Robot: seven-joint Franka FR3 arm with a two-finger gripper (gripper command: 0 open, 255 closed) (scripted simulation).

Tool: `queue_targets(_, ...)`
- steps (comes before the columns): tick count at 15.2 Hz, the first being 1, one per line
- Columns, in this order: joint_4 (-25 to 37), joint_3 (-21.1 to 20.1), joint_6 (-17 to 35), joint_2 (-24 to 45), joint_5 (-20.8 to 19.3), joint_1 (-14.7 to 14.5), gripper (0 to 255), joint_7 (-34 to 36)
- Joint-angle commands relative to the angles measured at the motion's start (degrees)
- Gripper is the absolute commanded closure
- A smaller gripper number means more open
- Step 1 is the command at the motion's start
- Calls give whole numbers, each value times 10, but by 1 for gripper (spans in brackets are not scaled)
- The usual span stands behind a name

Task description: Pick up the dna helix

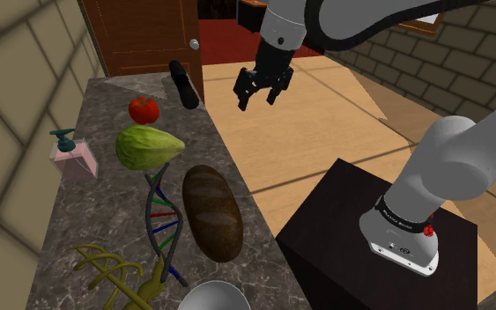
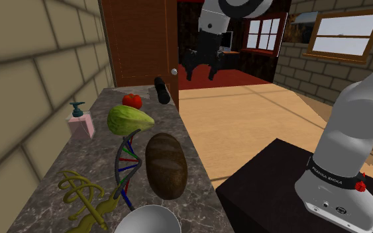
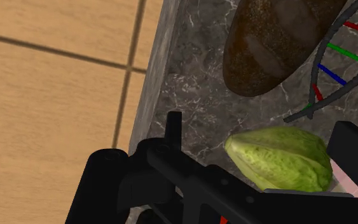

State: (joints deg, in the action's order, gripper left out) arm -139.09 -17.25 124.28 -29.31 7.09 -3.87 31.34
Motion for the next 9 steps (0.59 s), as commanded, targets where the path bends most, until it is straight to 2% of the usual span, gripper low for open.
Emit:
queue_targets(1, 5, -27, 36, 37, -6, 2, 0, 33)
queue_targets(5, 29, -80, 90, 112, -38, 14, 0, 104)
queue_targets(9, 68, -131, 133, 198, -102, 30, 0, 193)
